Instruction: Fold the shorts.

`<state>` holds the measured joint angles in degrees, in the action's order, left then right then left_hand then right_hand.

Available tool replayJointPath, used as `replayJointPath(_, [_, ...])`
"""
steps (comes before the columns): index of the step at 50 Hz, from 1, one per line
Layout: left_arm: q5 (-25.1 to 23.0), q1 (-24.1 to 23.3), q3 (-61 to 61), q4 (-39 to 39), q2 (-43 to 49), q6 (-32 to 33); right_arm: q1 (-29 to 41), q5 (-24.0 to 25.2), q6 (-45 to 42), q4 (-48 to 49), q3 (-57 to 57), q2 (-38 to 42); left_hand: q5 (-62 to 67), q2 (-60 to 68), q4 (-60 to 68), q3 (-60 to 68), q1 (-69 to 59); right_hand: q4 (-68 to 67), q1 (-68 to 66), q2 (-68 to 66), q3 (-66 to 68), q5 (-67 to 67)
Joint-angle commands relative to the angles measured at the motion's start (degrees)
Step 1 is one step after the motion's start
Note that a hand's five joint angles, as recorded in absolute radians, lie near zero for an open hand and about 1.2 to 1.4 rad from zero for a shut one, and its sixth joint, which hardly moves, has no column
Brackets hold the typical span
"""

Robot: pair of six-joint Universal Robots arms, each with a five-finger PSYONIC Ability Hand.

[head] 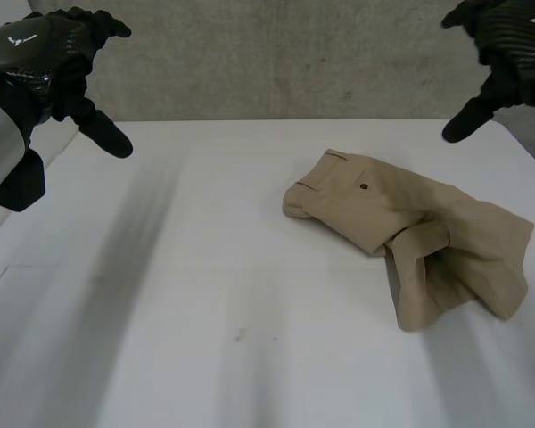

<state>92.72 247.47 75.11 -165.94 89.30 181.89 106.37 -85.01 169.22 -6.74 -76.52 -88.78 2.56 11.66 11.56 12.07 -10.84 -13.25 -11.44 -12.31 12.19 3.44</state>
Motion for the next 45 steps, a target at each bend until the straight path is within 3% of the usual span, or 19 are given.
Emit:
replayJointPath(1, [0.0,-0.1,0.0,0.0,0.0,0.0,-4.7,-1.6,0.3,-0.3,1.0,-0.2,-2.6,-1.7,-1.6,-2.1,0.8,3.3,1.4,2.3,-2.2,-3.4])
replayJointPath(12, [-0.1,-0.1,0.5,-0.2,0.6,0.2,-4.6,-2.3,0.1,-0.6,1.3,-0.1,-2.6,-1.7,-1.6,-2.1,0.8,3.3,1.4,2.3,-2.2,-3.4])
replayJointPath(20, [-0.2,-0.2,2.6,-5.2,2.4,0.4,-4.6,2.3,-0.9,-2.2,0.6,1.0,-2.6,-1.7,-1.6,-2.1,0.8,3.3,1.4,2.3,-2.2,-3.4])
replayJointPath(28, [-3.2,-2.4,4.8,-14.7,9.1,0.6,-4.3,6.6,-6.2,-11.5,-3.4,8.5,-1.3,-0.4,-0.3,-0.8,-0.4,3.3,1.4,2.3,-2.2,-3.4])
replayJointPath(34, [-6.9,-4.0,4.0,-20.1,17.8,1.3,-4.7,6.8,-7.1,-5.7,-10.5,9.1,-1.0,-0.1,0.0,-0.5,-0.7,3.3,1.4,2.3,-2.2,-3.4])
replayJointPath(39, [-6.8,-4.2,2.7,-21.3,21.8,2.2,-4.8,6.7,-6.0,2.5,-14.4,10.5,-0.8,0.1,0.2,-0.3,-0.9,3.3,1.4,2.3,-2.2,-3.4])
replayJointPath(45, [-6.1,-4.6,3.3,-21.2,22.0,2.0,-2.1,6.1,0.2,8.4,-10.5,19.3,-0.8,0.1,0.2,-0.3,-0.9,3.3,1.4,2.3,-2.2,-3.4])
